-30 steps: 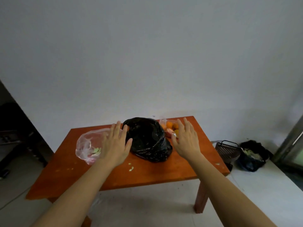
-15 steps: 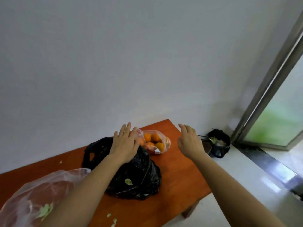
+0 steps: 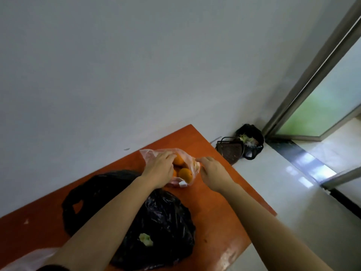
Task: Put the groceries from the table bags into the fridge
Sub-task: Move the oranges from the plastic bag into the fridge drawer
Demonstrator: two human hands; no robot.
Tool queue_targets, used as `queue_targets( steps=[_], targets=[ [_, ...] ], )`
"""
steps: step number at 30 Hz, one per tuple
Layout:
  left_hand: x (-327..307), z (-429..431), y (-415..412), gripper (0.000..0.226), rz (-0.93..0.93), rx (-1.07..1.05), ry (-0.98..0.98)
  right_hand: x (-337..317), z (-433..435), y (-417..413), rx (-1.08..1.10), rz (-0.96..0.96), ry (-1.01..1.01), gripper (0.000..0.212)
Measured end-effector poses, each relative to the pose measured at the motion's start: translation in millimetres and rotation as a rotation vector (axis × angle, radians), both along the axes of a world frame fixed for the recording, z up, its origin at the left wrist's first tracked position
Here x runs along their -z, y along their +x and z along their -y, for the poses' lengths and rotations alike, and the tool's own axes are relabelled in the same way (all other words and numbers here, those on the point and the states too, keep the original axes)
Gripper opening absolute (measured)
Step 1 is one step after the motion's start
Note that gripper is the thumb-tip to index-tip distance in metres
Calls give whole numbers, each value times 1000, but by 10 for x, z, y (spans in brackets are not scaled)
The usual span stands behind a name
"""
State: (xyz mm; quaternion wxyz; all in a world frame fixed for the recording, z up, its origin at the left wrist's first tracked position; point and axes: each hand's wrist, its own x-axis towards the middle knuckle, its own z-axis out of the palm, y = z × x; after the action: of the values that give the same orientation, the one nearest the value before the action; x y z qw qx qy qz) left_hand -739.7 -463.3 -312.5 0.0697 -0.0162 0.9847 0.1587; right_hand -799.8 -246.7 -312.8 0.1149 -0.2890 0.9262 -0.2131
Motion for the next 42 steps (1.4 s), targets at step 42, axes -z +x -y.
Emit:
queue_targets(
  steps=[42],
  targets=[
    [-822,-19,66,67,-402,-367,513,-641,-81,-33,283,-189,-194,75]
  ],
)
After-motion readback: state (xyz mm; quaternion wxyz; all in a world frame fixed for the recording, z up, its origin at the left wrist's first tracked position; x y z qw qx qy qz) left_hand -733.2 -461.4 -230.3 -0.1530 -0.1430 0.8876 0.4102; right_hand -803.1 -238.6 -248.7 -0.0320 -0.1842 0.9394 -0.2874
